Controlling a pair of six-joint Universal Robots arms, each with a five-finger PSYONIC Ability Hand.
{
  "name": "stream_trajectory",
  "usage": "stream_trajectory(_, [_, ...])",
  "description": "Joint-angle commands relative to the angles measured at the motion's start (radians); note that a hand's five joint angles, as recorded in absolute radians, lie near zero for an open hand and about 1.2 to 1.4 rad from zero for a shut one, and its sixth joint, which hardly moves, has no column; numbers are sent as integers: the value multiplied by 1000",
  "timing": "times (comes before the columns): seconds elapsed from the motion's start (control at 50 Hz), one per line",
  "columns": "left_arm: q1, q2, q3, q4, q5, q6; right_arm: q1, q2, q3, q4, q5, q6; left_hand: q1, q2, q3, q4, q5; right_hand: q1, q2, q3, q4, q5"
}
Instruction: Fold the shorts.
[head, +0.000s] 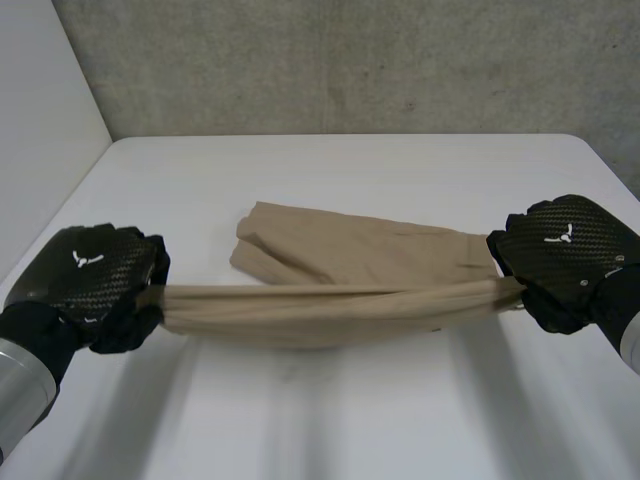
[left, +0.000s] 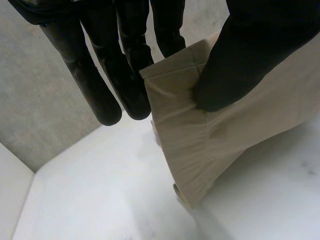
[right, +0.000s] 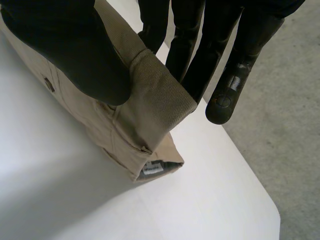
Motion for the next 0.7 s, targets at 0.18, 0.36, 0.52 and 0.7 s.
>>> stream_trajectory(0.18, [-4,-512,115,128,-9,22,10,398,-51,0,2,-20,262,202,211,203,256,432,216,212,205,233])
stream_trajectory(0.36, [-13,-694,429,177,-13,70,10,497,-213,-168,79,-5,262,202,211,203,256,432,216,212,205,233])
stream_trajectory(0.52, [-17,-607,663,560,-39,120,65,495,-529,-411,137,55,262,202,211,203,256,432,216,212,205,233])
stream_trajectory(0.7, [-11,-468,641,953,-44,123,95,366,-551,-831,174,107,262,202,211,203,256,432,216,212,205,233])
